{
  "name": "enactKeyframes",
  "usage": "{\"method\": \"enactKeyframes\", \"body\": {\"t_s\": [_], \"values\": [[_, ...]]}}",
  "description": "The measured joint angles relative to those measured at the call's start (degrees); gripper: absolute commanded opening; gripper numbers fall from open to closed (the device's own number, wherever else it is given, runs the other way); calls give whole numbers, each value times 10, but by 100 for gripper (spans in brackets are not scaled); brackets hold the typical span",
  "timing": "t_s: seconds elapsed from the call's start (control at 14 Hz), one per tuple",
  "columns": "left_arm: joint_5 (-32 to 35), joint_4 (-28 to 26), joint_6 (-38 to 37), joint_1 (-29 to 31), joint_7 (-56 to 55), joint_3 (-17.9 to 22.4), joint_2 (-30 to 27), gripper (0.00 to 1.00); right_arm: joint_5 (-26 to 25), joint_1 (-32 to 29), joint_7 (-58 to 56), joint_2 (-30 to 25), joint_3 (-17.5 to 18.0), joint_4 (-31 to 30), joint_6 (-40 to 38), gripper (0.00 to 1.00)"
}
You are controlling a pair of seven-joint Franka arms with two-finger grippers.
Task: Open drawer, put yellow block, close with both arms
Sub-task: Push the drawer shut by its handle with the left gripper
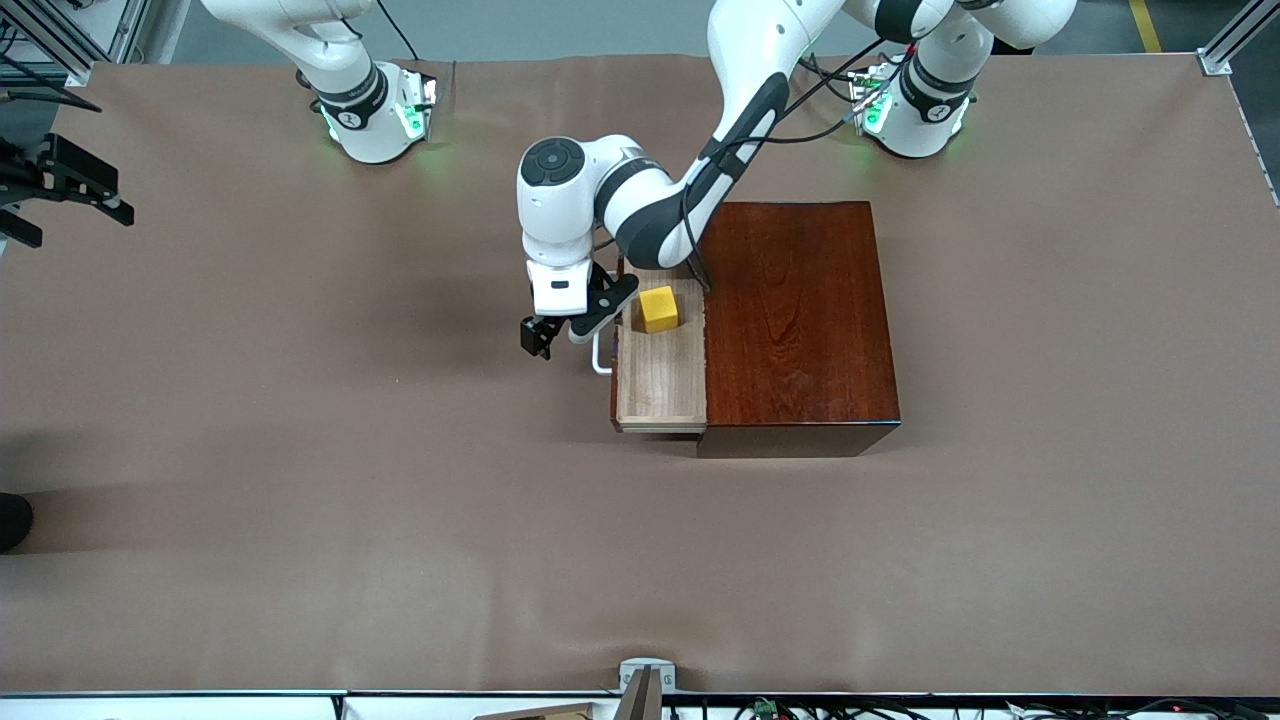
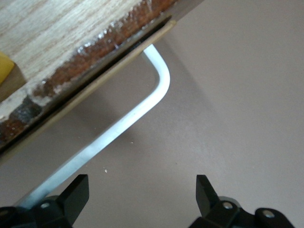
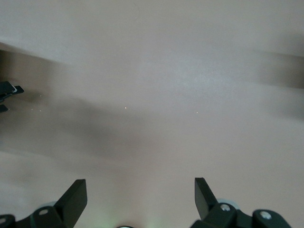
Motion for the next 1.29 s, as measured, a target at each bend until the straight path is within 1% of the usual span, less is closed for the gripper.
{"method": "enactKeyframes", "body": {"t_s": [0.29,0.57,1.29], "values": [[1,2,-75,4,0,13,0,100,0,-8,5,12,12,12,-7,100],[1,3,-108,4,0,20,0,100,0,-10,49,13,14,13,-11,100],[2,3,-205,28,0,27,-1,100,0,-11,58,13,23,13,-22,100]]}}
